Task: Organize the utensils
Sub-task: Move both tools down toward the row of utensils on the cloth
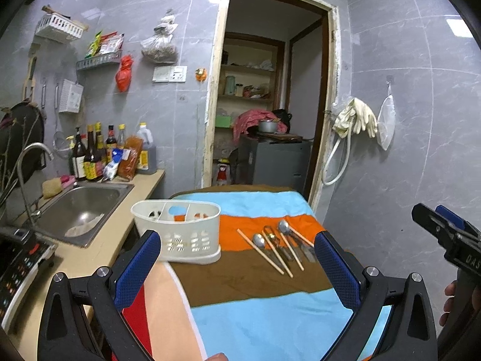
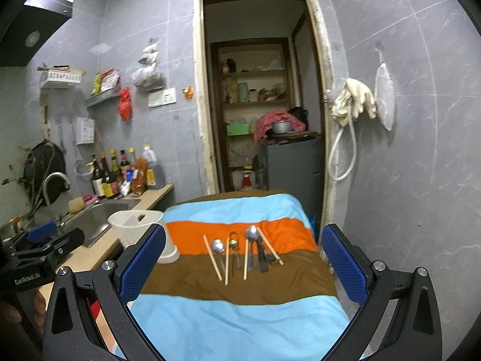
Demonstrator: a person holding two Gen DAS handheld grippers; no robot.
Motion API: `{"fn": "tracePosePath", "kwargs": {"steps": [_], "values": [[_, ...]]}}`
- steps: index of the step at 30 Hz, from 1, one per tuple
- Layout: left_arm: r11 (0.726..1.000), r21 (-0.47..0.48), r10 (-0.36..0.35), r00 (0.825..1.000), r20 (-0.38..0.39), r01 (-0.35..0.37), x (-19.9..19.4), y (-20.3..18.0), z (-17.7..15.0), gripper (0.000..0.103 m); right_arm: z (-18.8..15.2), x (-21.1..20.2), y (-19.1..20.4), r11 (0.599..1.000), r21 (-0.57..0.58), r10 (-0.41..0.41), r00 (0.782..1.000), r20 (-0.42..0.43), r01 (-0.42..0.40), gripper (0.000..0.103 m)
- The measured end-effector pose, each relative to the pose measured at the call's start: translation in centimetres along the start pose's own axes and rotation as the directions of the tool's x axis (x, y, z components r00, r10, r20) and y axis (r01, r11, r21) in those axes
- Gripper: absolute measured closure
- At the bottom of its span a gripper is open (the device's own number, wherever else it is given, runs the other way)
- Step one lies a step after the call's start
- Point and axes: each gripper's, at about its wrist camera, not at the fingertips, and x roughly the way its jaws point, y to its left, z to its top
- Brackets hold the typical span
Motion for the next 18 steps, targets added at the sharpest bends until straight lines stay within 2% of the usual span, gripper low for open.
{"fn": "tracePosePath", "kwargs": {"steps": [4, 10, 13, 18], "values": [[0.999, -0.002, -0.043, 0.999, 0.027, 0.044, 1.0, 0.1, 1.0, 0.000, 1.5, -0.2, 0.1, 0.999, 0.018, -0.028, 0.999, 0.046, 0.027, 0.001], [0.998, 0.010, -0.068, 0.996, 0.062, 0.067, 2.5, -0.8, 2.6, 0.000, 3.8, 0.4, -0.2, 0.999, -0.005, -0.046, 0.997, 0.068, 0.046, 0.001], [0.995, 0.004, -0.098, 0.994, 0.049, 0.098, 3.9, -1.2, 3.1, 0.000, 4.9, 1.8, -1.0, 0.999, -0.003, -0.037, 0.998, 0.048, 0.037, 0.001], [0.996, -0.032, -0.085, 0.996, -0.015, 0.085, 6.8, -2.4, 2.8, 0.000, 5.8, 5.2, -3.2, 0.999, 0.012, -0.038, 0.999, -0.007, 0.038, 0.001]]}}
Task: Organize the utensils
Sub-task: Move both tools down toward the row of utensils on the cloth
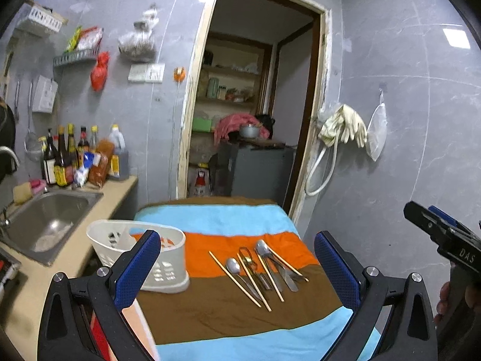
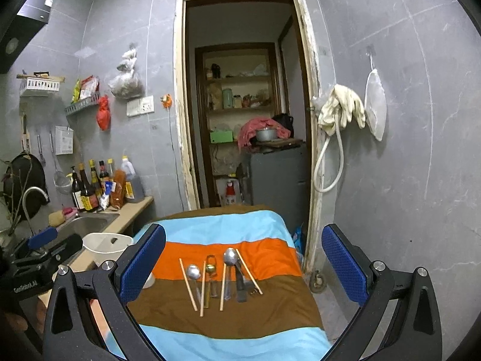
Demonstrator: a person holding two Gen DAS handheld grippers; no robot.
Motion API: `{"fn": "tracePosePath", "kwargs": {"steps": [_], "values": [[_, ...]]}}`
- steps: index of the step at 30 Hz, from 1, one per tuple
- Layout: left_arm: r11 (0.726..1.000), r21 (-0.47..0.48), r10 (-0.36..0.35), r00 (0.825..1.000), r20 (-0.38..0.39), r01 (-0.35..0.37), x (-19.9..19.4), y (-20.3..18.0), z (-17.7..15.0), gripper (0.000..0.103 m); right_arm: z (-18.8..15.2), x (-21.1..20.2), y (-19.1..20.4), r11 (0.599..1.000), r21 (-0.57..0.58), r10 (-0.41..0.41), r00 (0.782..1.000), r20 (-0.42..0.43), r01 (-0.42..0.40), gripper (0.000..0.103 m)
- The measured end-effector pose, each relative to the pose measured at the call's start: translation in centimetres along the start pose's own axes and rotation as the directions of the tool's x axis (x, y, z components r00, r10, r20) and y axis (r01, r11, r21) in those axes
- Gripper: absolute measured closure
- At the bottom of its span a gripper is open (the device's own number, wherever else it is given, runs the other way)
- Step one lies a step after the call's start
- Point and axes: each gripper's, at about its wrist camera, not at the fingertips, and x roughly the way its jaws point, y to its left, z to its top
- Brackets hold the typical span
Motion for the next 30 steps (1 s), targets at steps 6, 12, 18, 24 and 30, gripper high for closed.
{"fn": "tracePosePath", "kwargs": {"steps": [6, 12, 18, 24, 30], "values": [[0.999, -0.011, 0.045, 0.997, -0.066, -0.046, 4.6, -1.3, -1.0, 0.000, 0.2, 6.6, -2.4, 0.997, -0.027, 0.067, 0.995, -0.080, -0.069, 0.001], [0.992, -0.043, 0.108, 0.986, -0.129, -0.115, 10.3, -2.2, -1.8, 0.012, -0.4, 13.8, -4.3, 0.985, -0.041, 0.160, 0.975, -0.155, -0.168, 0.001], [0.978, -0.089, 0.162, 0.959, -0.234, -0.187, 16.3, -2.1, -3.3, 0.035, -2.6, 22.7, -5.3, 0.967, -0.026, 0.236, 0.927, -0.291, -0.255, 0.027], [0.956, -0.095, 0.234, 0.917, -0.324, -0.278, 21.3, -1.3, -5.1, 0.056, -5.4, 29.5, -4.5, 0.949, -0.021, 0.280, 0.870, -0.406, -0.315, 0.052], [0.929, -0.109, 0.280, 0.864, -0.418, -0.354, 24.5, -0.2, -6.8, 0.070, -9.0, 34.5, -3.0, 0.933, -0.031, 0.291, 0.801, -0.523, -0.359, 0.066]]}}
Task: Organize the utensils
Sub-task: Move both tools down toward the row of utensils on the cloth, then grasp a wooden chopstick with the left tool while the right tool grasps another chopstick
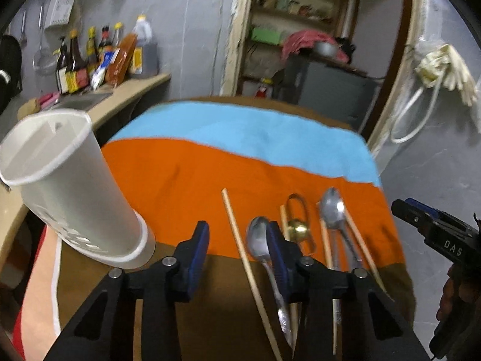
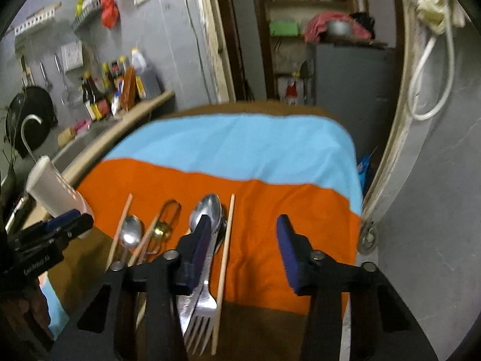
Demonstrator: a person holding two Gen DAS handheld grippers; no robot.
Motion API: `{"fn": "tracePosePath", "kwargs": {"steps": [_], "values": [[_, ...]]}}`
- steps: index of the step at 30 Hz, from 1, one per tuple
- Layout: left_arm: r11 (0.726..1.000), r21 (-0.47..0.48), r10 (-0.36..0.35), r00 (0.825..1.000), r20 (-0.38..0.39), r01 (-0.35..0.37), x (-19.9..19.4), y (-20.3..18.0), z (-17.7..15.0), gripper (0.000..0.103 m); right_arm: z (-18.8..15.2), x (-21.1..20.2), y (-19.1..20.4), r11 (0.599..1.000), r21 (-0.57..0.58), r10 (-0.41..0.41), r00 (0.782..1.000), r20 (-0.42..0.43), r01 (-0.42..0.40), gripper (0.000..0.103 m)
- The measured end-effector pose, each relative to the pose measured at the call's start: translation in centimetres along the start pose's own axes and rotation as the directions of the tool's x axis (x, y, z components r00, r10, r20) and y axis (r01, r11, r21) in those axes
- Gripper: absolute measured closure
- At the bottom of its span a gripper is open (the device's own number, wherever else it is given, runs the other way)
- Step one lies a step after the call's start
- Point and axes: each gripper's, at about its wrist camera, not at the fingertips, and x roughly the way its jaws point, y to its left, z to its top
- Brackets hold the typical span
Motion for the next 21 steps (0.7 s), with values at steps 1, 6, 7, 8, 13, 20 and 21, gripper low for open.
{"fn": "tracePosePath", "kwargs": {"steps": [1, 6, 7, 8, 13, 20, 21], "values": [[1.000, -0.006, 0.005, 1.000, -0.013, -0.005, 0.5, 0.1, -0.1, 0.072, -0.1, 0.6, -0.1, 1.000, 0.000, 0.006, 1.000, -0.016, -0.006, 0.068], [0.999, -0.033, 0.017, 0.997, -0.079, -0.020, 2.6, 0.4, -0.4, 0.077, -0.8, 4.0, 0.2, 0.999, -0.002, 0.041, 0.995, -0.091, -0.042, 0.077], [0.999, -0.035, 0.015, 0.996, -0.091, -0.018, 2.9, 0.4, -0.4, 0.077, -0.9, 4.4, 0.3, 0.999, -0.006, 0.042, 0.994, -0.102, -0.043, 0.079], [0.999, -0.035, 0.008, 0.995, -0.104, -0.012, 3.2, 0.3, -0.4, 0.078, -1.0, 4.9, 0.4, 0.999, -0.010, 0.044, 0.992, -0.115, -0.046, 0.081], [1.000, -0.006, -0.028, 0.990, -0.135, 0.027, 4.2, 0.2, -0.4, 0.085, -1.3, 6.4, 0.8, 0.998, -0.035, 0.047, 0.982, -0.182, -0.054, 0.084], [0.998, 0.013, -0.056, 0.976, -0.211, 0.060, 5.1, 0.3, 0.4, 0.086, -1.2, 6.6, 1.3, 0.996, -0.060, 0.041, 0.963, -0.266, -0.059, 0.084], [0.998, 0.014, -0.058, 0.973, -0.223, 0.063, 5.2, 0.3, 0.5, 0.086, -1.2, 6.8, 1.7, 0.996, -0.069, 0.038, 0.955, -0.294, -0.061, 0.084]]}}
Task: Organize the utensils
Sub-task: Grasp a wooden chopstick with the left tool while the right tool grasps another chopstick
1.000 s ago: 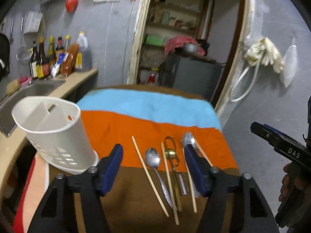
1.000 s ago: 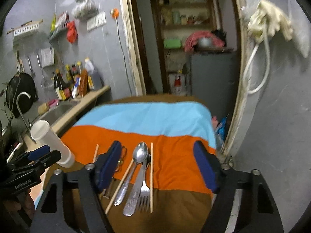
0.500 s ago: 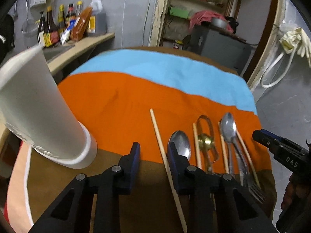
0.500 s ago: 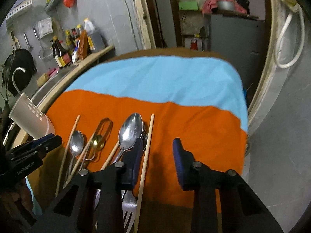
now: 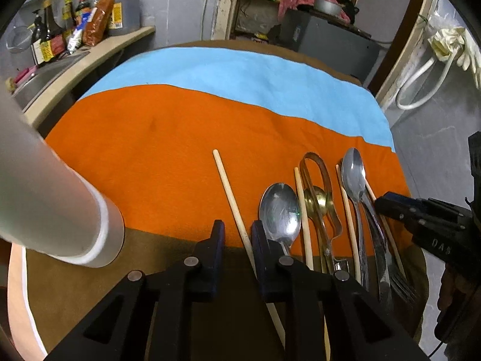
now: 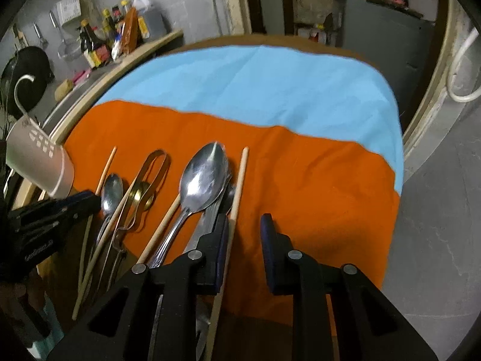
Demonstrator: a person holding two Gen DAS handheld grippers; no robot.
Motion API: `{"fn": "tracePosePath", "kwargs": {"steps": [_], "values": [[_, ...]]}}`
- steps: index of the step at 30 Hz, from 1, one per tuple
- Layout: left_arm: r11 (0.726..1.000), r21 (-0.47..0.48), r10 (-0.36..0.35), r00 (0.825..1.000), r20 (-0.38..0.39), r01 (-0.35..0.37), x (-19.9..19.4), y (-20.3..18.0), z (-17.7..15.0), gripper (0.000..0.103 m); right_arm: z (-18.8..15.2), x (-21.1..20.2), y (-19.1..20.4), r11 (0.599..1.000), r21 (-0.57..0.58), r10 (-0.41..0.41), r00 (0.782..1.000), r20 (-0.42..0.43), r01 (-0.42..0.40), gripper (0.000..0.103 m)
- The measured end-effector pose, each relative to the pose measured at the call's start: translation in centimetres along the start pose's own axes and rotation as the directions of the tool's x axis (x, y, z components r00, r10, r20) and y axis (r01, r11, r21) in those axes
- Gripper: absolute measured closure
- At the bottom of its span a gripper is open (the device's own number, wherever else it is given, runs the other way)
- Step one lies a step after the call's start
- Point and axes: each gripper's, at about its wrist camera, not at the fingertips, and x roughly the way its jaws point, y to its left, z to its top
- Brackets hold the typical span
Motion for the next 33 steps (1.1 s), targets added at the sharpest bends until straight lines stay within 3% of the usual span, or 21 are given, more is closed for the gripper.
{"fn": "tracePosePath", "kwargs": {"steps": [4, 12, 14, 17, 20, 27, 30, 33], "values": [[1.000, -0.009, -0.011, 0.999, -0.032, 0.011, 0.1, 0.1, 0.3, 0.086, -0.4, 0.4, 0.6, 0.998, -0.048, -0.036, 0.998, -0.045, 0.034, 0.084], [1.000, -0.011, -0.006, 0.994, -0.106, 0.004, 1.0, 0.0, 1.4, 0.086, 1.2, 0.9, -0.2, 1.000, 0.006, -0.009, 0.994, -0.111, 0.010, 0.084], [1.000, -0.020, -0.008, 0.994, -0.113, 0.005, 1.0, 0.2, 1.5, 0.092, 1.6, 1.4, 0.2, 1.000, -0.013, -0.030, 0.991, -0.128, 0.029, 0.085], [0.996, -0.075, -0.050, 0.991, -0.123, 0.041, 0.8, 0.8, 1.6, 0.096, 1.8, 1.6, 1.0, 0.998, -0.044, -0.060, 0.988, -0.142, 0.054, 0.093], [0.992, -0.103, -0.081, 0.990, -0.119, 0.069, 0.0, 0.9, 1.2, 0.098, 1.8, 1.1, 0.6, 0.999, -0.011, -0.040, 0.989, -0.141, 0.038, 0.099], [0.982, -0.130, -0.159, 0.977, -0.144, 0.140, -1.6, 0.9, -0.9, 0.098, 0.4, -1.9, -1.1, 0.996, 0.083, 0.023, 0.995, -0.094, -0.015, 0.099], [0.969, -0.155, -0.212, 0.969, -0.123, 0.193, -3.0, 0.8, -1.6, 0.098, -0.8, -4.1, -1.6, 0.987, 0.141, 0.082, 0.997, -0.012, -0.080, 0.099], [0.955, -0.144, -0.270, 0.962, -0.043, 0.261, -5.6, 0.7, -1.9, 0.098, -1.7, -6.6, -1.1, 0.972, 0.183, 0.125, 0.985, 0.121, -0.146, 0.099]]}}
